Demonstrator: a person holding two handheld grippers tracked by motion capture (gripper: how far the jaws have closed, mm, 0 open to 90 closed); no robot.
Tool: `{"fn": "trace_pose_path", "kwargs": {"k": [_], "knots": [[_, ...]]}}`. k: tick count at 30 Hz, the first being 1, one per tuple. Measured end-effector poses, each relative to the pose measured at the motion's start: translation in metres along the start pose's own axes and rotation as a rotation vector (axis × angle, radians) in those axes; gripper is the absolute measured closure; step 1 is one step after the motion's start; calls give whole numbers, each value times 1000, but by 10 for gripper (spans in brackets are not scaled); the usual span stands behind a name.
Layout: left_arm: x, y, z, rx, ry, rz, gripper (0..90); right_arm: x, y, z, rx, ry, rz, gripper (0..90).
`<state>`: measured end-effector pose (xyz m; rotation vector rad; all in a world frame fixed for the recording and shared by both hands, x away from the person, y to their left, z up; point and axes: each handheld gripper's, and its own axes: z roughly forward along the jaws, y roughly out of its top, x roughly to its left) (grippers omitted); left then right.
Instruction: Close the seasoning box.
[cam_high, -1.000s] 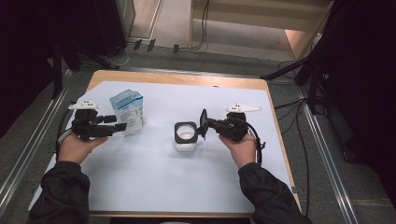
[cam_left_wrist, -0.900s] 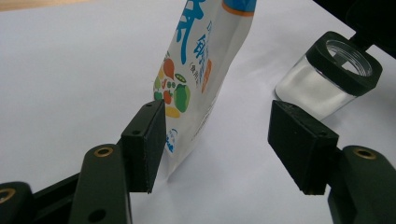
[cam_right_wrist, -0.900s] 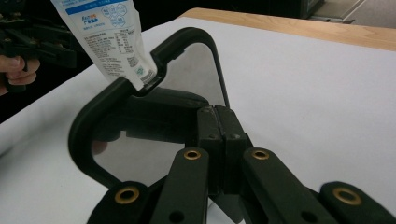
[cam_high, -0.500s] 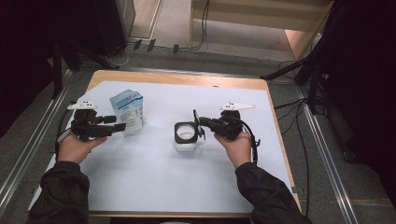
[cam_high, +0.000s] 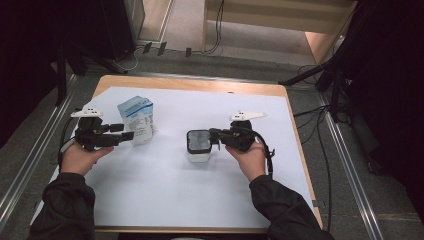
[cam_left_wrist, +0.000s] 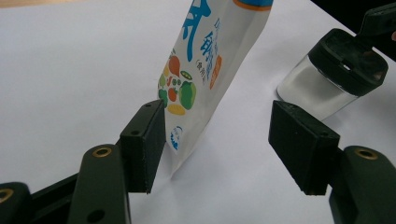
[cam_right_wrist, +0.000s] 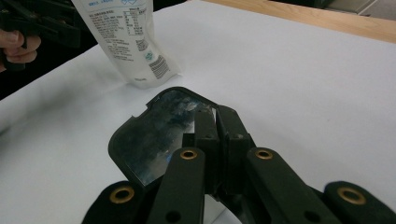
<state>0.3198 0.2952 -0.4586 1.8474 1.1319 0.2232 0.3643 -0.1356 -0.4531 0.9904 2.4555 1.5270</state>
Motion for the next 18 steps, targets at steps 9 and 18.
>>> {"fn": "trace_pose_path", "kwargs": {"k": [9,18], "knots": [[1,0,1,12,12,9,376,-10,-1,-11,-27,-23,3,745],[1,-1,2,18,17,5,370,-25,-6,-28,-36,-76,9,591]]}}
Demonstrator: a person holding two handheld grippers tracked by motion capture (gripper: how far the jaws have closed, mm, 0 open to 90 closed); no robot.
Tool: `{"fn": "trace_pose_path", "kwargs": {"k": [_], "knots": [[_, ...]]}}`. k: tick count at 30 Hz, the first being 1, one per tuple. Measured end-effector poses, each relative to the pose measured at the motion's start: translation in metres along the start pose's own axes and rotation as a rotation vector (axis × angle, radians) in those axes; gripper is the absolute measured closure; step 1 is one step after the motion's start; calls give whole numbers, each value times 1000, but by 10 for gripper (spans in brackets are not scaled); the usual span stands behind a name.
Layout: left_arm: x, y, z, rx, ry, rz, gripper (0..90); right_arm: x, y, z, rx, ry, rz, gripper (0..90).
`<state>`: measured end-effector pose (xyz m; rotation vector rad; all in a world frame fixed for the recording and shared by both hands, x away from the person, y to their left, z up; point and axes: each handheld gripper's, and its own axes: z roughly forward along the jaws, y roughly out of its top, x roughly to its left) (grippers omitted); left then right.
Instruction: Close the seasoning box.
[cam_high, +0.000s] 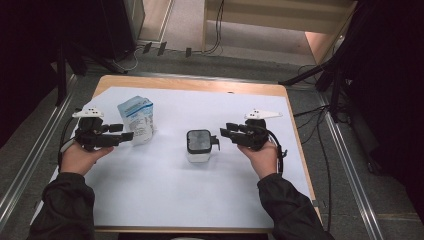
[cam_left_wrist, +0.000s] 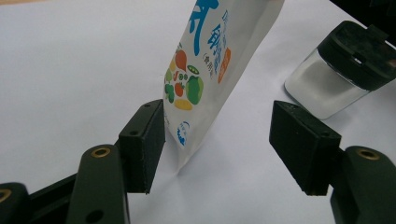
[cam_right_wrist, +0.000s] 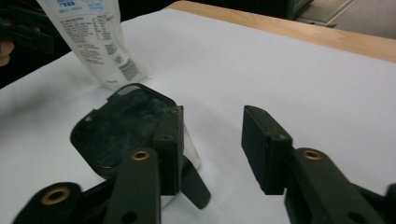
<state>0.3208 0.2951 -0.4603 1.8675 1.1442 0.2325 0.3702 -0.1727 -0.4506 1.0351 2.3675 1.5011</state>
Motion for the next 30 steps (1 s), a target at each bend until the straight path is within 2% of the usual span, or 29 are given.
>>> {"fn": "trace_pose_path", "kwargs": {"k": [3,6,10,14,20,30], "knots": [[0,0,0,5,2,2,370,-6,-3,-5,-11,-26,-10,558],[0,0,0,6,6,4,364,-14,-6,-12,-17,-45,20,553],[0,0,0,8,9,7,360,-22,-11,-21,-18,-75,37,531],[0,0,1,14,8,11,359,-29,-15,-27,-23,-101,25,518],[1,0,2,11,7,11,359,-38,-22,-32,-25,-135,35,513],[2,-1,4,21,2,10,359,-47,-30,-33,-7,-163,69,506]]}}
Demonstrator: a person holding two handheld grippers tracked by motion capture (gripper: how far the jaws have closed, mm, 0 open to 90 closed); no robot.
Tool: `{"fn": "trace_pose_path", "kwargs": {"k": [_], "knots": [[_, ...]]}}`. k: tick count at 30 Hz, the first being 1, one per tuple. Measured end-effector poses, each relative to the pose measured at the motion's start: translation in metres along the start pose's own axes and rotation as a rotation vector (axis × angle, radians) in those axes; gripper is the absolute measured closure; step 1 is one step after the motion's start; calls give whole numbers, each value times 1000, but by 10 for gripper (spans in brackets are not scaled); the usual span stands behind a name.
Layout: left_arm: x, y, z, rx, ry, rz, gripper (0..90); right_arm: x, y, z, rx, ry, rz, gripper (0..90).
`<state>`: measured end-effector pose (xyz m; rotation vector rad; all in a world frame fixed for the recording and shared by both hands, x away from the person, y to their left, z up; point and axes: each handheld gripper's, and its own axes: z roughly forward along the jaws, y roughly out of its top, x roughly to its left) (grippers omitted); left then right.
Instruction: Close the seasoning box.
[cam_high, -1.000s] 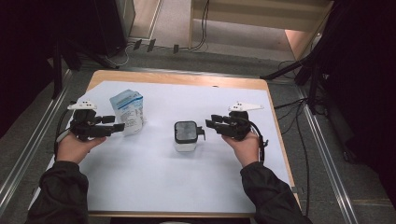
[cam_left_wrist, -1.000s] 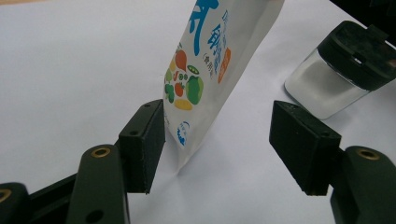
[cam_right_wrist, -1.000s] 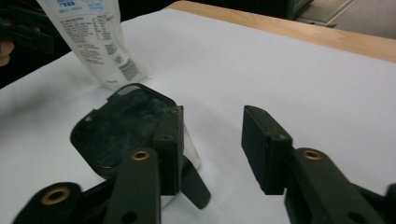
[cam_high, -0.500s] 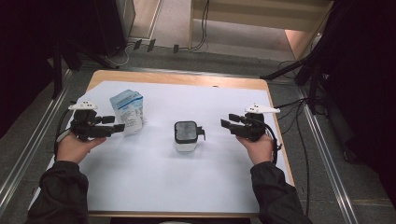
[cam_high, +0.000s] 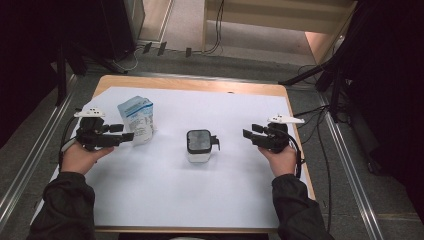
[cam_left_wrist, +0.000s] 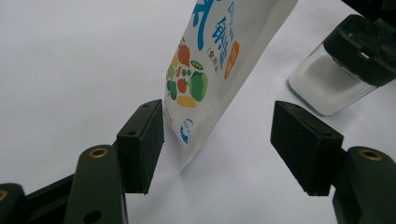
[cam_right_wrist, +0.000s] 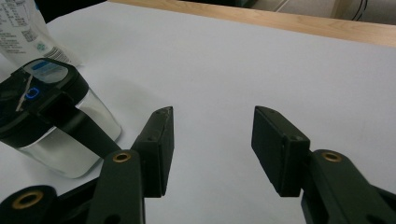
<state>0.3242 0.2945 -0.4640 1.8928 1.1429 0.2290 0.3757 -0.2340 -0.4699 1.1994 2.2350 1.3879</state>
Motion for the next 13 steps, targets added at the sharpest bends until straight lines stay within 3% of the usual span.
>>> {"fn": "trace_pose_path", "kwargs": {"k": [13], "knots": [[1,0,3,6,0,7,359,-3,-2,3,12,-3,8,492]]}}
